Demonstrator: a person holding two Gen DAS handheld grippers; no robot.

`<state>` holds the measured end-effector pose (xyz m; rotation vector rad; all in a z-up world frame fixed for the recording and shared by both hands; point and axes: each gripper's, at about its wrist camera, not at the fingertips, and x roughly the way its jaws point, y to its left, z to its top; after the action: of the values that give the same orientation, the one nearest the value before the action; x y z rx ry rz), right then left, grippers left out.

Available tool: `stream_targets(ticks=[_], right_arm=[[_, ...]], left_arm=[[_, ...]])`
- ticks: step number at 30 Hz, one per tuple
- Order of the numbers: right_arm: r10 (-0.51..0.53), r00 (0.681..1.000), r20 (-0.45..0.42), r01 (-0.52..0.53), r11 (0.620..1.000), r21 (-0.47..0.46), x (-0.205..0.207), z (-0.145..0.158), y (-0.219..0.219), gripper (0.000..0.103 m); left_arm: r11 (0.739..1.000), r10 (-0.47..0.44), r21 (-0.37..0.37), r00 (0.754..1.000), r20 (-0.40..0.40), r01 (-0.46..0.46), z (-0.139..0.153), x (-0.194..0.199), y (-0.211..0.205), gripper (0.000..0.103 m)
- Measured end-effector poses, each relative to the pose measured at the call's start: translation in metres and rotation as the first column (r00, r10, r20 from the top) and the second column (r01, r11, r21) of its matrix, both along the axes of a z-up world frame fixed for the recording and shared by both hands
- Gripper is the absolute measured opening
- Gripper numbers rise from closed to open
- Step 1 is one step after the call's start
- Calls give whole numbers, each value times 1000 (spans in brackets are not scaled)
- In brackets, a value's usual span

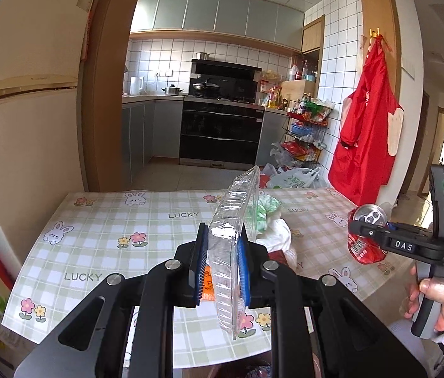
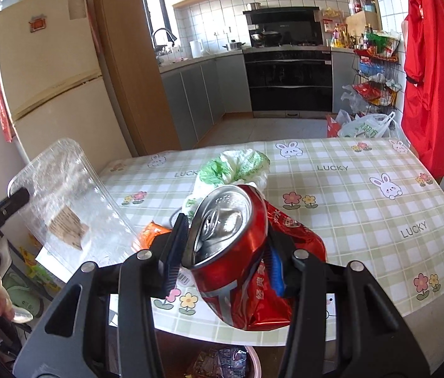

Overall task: Collect trash
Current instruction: 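Carry the bottle with the left gripper while the right grasps the crushed red can, then open both grippers over the bucket to drop the bottle and can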

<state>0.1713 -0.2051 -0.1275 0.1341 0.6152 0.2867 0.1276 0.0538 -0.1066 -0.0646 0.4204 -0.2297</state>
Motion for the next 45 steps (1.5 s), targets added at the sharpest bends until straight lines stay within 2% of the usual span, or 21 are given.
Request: stream_targets(ticks=[9, 16, 29, 30, 33, 36, 38, 40, 41, 43, 45], right_arm=[[13, 998, 54, -14, 1000, 14, -50, 29, 2, 46], [20, 997, 79, -21, 1000, 16, -79, 40, -2, 46], [14, 999, 53, -16, 999, 41, -72, 32, -13, 46], [13, 999, 50, -15, 999, 42, -71, 31, -13, 46], [12, 999, 39, -14, 999, 48, -66, 28, -15, 46], [15, 999, 30, -16, 999, 51, -65, 25, -14, 46], [20, 1000, 24, -21, 998, 52, -64, 24, -13, 46], [29, 999, 19, -30, 998, 54, -64, 25, -12, 46], [35, 999, 17, -36, 998, 55, -66, 24, -10, 46], [50, 999, 11, -51, 997, 60, -68, 26, -7, 46], [65, 998, 8, -66, 996, 63, -72, 27, -3, 46]], left_arm=[[999, -46, -25, 997, -56, 45, -3, -50, -17, 18], [997, -61, -45, 994, -95, 57, -13, -75, -28, 18], [996, -84, -39, 979, -185, 78, -40, -71, -47, 18], [996, -90, -45, 978, -186, 84, -40, -69, -48, 21], [992, -117, -74, 974, -192, 105, -42, -64, -50, 47], [991, -119, -76, 975, -185, 107, -42, -63, -50, 54], [993, -101, -78, 980, -170, 89, -40, -62, -46, 61], [995, -71, -75, 986, -148, 60, -35, -63, -41, 75], [997, -52, -67, 990, -133, 44, -32, -64, -38, 78], [999, -5, -46, 995, -102, 1, -24, -66, -31, 91], [999, 42, -28, 996, -76, -45, -17, -67, -24, 97]])
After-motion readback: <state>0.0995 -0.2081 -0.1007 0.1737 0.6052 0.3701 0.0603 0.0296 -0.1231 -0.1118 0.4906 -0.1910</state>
